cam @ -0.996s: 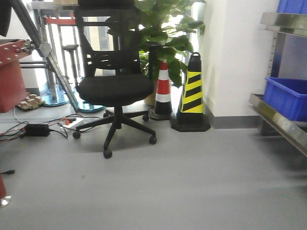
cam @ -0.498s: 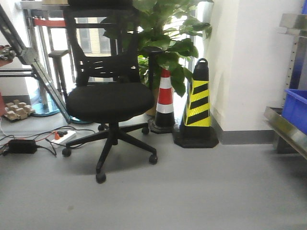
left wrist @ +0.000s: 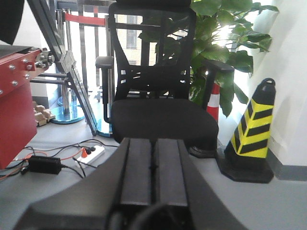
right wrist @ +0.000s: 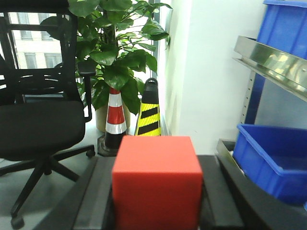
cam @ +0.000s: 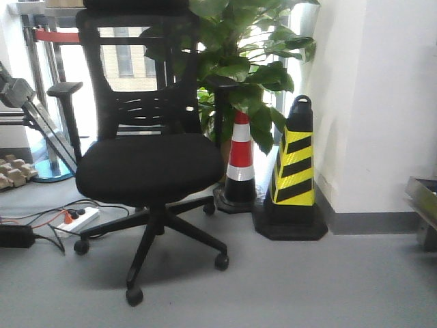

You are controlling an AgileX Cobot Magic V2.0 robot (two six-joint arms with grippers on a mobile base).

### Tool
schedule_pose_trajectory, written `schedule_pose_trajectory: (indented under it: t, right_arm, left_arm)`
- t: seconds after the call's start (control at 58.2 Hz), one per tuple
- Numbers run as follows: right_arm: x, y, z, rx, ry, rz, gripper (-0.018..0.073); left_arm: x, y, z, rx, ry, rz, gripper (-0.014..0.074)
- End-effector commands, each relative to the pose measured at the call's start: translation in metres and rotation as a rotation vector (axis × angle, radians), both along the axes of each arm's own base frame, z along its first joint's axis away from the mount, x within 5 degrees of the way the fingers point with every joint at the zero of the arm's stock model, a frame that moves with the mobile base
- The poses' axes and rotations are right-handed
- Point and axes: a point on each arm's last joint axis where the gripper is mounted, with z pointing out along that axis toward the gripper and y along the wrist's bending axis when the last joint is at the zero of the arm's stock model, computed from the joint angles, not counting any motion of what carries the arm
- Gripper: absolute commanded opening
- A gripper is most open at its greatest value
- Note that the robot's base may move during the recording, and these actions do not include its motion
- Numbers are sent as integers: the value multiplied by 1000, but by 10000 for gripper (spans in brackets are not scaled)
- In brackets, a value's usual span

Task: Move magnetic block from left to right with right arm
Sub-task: 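Drive the base toward the chair and cones, then turn, then drive the base to the dark mat near the grey crate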

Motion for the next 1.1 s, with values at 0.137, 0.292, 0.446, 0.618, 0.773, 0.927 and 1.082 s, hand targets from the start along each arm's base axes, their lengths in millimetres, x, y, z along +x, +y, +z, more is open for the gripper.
schedule_pose_trajectory:
  t: [0.137, 0.292, 0.446, 0.618, 0.773, 0.927, 1.082]
  right_arm:
    - [-1, -1, 17, -13, -101, -11, 245]
    - [-1, -1, 17, -13, -101, -11, 245]
    - [-1, -1, 17, -13, -101, -11, 245]
    - [-1, -1, 17, -13, -101, -11, 245]
    - [-1, -1, 17, -13, -101, -11, 245]
    - [-1, -1, 17, -13, -101, -11, 245]
    - [-1, -1, 17, -13, -101, -11, 245]
  left_arm:
    - [-1, 0, 5, -15, -81, -4, -126]
    - [-1, 0, 5, -15, -81, -4, -126]
    - [-1, 0, 5, -15, -81, -4, -126]
    - [-1, 0, 5, -15, -81, -4, -126]
    - [-1, 0, 5, -15, -81, -4, -126]
    - [-1, 0, 5, -15, -81, -4, -126]
    - [-1, 0, 5, -15, -81, -4, -126]
